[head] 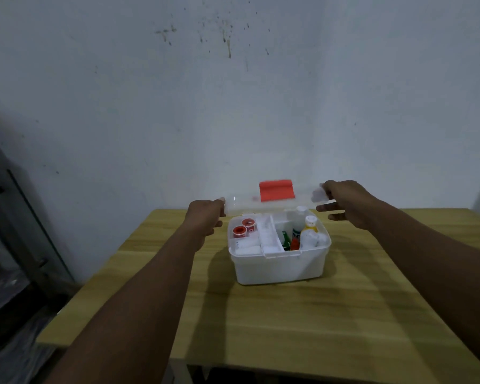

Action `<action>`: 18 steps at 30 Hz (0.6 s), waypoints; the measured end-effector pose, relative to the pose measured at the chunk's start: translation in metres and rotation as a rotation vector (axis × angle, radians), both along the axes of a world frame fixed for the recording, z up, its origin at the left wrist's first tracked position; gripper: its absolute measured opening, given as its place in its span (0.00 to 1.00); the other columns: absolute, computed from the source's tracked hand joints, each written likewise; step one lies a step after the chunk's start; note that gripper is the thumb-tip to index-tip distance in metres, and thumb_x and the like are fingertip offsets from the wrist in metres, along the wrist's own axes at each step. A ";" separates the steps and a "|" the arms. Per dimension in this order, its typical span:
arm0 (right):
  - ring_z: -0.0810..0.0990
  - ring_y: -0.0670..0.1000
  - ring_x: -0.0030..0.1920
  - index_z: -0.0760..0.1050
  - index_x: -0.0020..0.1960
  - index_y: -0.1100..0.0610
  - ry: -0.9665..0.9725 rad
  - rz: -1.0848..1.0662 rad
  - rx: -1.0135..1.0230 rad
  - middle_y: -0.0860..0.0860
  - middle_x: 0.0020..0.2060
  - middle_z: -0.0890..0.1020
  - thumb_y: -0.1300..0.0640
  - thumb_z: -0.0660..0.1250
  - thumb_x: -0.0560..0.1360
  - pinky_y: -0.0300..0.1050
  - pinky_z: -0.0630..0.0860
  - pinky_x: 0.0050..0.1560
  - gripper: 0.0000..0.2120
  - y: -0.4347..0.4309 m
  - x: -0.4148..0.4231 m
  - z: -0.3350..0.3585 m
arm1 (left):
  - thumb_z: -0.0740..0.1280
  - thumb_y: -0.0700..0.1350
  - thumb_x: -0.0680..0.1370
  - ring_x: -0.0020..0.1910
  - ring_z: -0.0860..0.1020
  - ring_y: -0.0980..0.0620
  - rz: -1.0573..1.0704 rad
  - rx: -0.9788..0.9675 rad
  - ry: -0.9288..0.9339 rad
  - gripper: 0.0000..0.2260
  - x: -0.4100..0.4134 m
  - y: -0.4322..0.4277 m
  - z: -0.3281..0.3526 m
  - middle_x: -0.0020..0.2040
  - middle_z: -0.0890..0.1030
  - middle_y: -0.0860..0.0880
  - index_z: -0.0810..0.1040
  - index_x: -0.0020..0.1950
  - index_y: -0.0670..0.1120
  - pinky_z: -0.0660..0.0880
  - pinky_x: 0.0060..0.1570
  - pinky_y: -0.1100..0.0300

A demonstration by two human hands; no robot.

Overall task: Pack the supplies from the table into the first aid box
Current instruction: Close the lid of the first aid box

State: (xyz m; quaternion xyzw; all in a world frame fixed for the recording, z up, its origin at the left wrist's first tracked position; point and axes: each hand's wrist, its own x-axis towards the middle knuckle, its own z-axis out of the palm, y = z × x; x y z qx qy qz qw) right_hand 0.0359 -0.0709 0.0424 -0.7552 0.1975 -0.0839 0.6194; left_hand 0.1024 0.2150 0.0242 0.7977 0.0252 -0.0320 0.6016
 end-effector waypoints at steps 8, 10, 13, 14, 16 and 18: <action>0.78 0.53 0.55 0.78 0.61 0.56 0.009 0.197 -0.358 0.52 0.58 0.79 0.48 0.75 0.72 0.49 0.76 0.50 0.21 0.012 -0.026 -0.014 | 0.73 0.55 0.74 0.48 0.80 0.44 -0.161 0.147 -0.037 0.18 -0.019 0.008 -0.016 0.55 0.82 0.40 0.79 0.53 0.41 0.76 0.45 0.51; 0.75 0.54 0.61 0.71 0.70 0.53 0.038 0.282 -0.471 0.51 0.62 0.73 0.44 0.76 0.70 0.48 0.75 0.54 0.33 0.017 -0.030 -0.014 | 0.76 0.59 0.71 0.52 0.81 0.44 -0.206 0.178 -0.005 0.25 -0.025 0.005 -0.013 0.54 0.81 0.43 0.76 0.56 0.43 0.78 0.52 0.48; 0.70 0.57 0.68 0.61 0.77 0.50 0.108 0.361 -0.613 0.53 0.72 0.66 0.41 0.78 0.66 0.51 0.74 0.63 0.46 0.025 -0.029 -0.014 | 0.77 0.62 0.67 0.54 0.81 0.45 -0.251 0.226 0.037 0.31 -0.027 0.002 -0.013 0.54 0.80 0.45 0.71 0.59 0.46 0.79 0.57 0.44; 0.68 0.58 0.70 0.59 0.78 0.49 0.133 0.374 -0.661 0.54 0.74 0.63 0.40 0.79 0.64 0.54 0.73 0.65 0.50 0.027 -0.028 -0.015 | 0.77 0.62 0.66 0.54 0.82 0.45 -0.251 0.225 0.035 0.31 -0.026 0.001 -0.013 0.54 0.80 0.45 0.71 0.59 0.46 0.79 0.57 0.44; 0.65 0.62 0.73 0.53 0.79 0.48 0.175 0.399 -0.741 0.55 0.76 0.57 0.40 0.81 0.61 0.57 0.72 0.68 0.55 0.032 -0.027 -0.018 | 0.78 0.62 0.66 0.54 0.81 0.44 -0.248 0.218 0.024 0.31 -0.023 0.001 -0.015 0.55 0.80 0.44 0.70 0.58 0.46 0.79 0.57 0.43; 0.62 0.63 0.74 0.49 0.80 0.48 0.188 0.413 -0.794 0.56 0.76 0.54 0.42 0.82 0.60 0.58 0.69 0.70 0.59 0.036 -0.028 -0.022 | 0.78 0.63 0.65 0.54 0.81 0.44 -0.245 0.203 0.019 0.32 -0.020 0.001 -0.019 0.56 0.79 0.44 0.70 0.59 0.47 0.79 0.57 0.43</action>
